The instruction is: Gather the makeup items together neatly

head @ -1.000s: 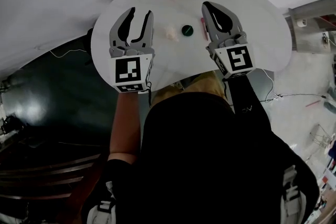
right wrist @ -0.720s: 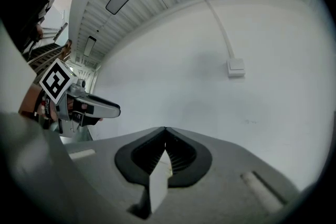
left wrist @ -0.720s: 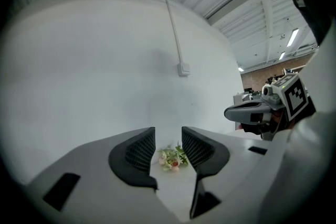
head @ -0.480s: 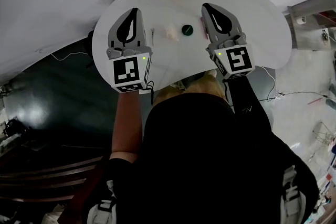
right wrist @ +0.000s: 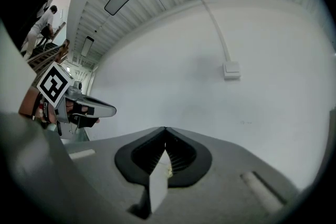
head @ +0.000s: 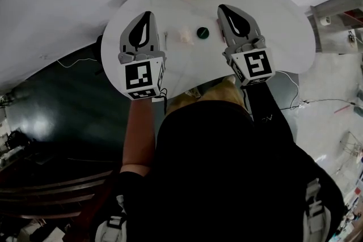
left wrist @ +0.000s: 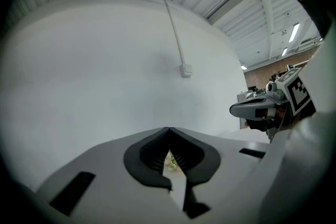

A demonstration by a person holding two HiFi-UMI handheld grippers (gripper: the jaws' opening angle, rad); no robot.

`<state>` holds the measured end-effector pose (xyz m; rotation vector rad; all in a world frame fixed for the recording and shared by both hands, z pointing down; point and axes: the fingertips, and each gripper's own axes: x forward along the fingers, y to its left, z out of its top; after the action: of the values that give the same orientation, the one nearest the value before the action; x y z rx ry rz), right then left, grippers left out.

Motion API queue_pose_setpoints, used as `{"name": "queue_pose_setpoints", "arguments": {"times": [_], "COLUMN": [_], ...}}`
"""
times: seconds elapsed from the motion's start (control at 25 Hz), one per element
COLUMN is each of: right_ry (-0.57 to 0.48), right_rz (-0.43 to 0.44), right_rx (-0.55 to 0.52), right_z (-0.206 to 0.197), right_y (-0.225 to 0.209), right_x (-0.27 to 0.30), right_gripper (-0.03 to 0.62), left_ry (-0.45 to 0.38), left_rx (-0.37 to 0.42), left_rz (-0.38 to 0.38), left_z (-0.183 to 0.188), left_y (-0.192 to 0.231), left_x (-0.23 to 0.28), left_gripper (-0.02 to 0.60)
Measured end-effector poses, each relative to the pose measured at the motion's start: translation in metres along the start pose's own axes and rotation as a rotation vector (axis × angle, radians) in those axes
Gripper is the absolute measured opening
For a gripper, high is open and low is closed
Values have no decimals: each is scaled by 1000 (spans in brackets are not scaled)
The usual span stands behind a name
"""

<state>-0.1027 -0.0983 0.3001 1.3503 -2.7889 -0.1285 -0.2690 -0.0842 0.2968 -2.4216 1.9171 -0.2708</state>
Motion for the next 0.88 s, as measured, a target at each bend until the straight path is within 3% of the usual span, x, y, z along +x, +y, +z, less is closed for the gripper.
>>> {"name": "queue_pose_setpoints", "arguments": {"times": [0.36, 0.88], "right_ry": [6, 18], "right_rz": [12, 24], "right_rx": [-6, -20], "right_z": [0, 0], "right_y": [5, 3], "right_x": [-1, 1], "right_gripper": [6, 5], "left_ry": [38, 17], "left_rx": [-5, -20], "left_rz": [29, 11], "left_z": [-9, -1], "left_y": [3, 1], "left_x": [-2, 3], "left_gripper": [11, 9]}}
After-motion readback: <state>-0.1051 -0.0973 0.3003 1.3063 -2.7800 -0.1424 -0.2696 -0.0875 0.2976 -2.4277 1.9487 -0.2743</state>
